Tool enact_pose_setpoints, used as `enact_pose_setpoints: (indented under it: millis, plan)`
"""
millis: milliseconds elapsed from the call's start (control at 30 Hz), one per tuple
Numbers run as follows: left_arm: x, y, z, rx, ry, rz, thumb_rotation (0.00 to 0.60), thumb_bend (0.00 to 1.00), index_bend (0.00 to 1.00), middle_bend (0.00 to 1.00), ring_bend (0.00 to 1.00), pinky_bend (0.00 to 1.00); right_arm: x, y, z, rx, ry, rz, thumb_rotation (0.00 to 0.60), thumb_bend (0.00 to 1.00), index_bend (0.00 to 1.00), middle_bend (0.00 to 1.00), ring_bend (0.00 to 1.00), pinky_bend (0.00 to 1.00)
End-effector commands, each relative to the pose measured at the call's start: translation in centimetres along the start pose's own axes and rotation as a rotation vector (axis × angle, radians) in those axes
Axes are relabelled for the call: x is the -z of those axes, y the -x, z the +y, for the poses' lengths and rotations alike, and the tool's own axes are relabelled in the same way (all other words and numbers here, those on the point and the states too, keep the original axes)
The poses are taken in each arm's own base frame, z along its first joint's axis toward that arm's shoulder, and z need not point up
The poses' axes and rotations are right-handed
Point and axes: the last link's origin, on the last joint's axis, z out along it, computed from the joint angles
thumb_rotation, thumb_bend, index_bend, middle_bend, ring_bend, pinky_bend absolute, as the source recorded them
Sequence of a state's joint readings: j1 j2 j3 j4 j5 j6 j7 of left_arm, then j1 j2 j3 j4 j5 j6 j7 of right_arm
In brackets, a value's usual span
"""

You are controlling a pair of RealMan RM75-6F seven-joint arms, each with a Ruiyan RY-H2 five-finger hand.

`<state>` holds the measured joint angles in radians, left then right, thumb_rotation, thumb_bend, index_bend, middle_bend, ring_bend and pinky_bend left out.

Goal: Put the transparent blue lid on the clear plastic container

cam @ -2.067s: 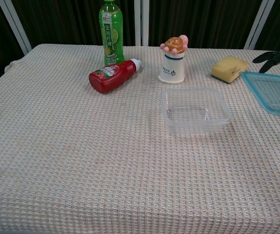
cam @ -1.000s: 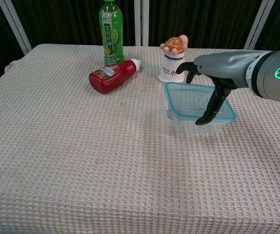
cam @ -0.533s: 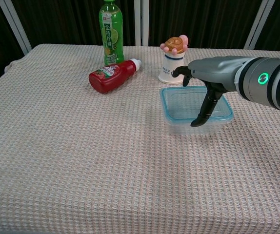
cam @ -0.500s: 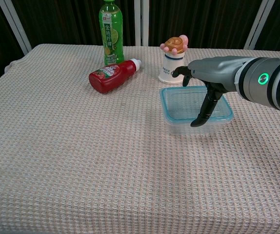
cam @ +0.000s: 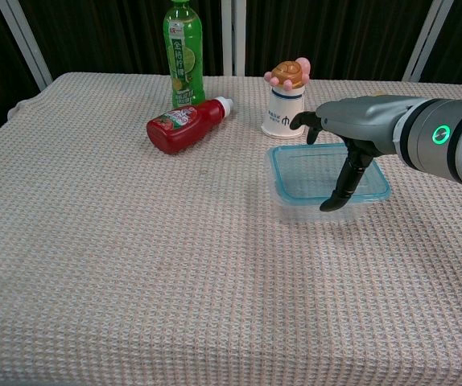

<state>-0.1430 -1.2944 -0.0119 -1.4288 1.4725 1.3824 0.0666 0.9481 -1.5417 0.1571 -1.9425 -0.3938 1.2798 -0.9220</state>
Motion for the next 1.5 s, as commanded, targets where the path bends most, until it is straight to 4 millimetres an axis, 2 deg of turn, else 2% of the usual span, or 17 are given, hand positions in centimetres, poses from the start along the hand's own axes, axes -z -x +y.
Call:
enact_pose_setpoints:
  millis: [33,267,433,533,1267,1500]
  plan:
    - [0.0,0.0,0.0,0.001,-0.001,0.0,0.6,0.0,0.1,0.05,0.0,0.0,-0.1,0.1,0.1,-0.001,0.001,-0.001,0.6,0.12,0.01,0.44,0.09,0.0]
    - [0.1,0.2,-0.1,0.003,-0.006,-0.005,0.6,0.0,0.1,0.05,0.0,0.0,-0.3,0.4,0.1,-0.001,-0.001,-0.011,0.6,0.11,0.0,0.43,0.09,0.0]
    - [0.1,0.2,-0.1,0.003,-0.004,-0.005,0.6,0.0,0.1,0.05,0.0,0.0,-0.2,0.6,0.4,-0.013,-0.002,-0.008,0.6,0.02,0.0,0.34,0.07,0.0]
    - [0.1,0.3,0.0,0.005,-0.002,-0.006,0.6,0.0,0.1,0.05,0.0,0.0,0.0,0.7,0.5,-0.02,-0.006,-0.004,0.6,0.0,0.0,0.3,0.06,0.0]
    - [0.0,0.6,-0.1,0.009,-0.003,-0.009,0.6,0.0,0.1,0.05,0.0,0.0,1.5,1.2,0.9,0.0,-0.023,0.027,0.6,0.0,0.0,0.3,0.06,0.0]
    - [-0.1,0.6,-0.1,0.008,-0.002,-0.011,0.6,0.0,0.1,0.05,0.0,0.0,0.9,1.1,1.1,-0.009,-0.008,0.032,0.6,0.0,0.0,0.3,0.06,0.0]
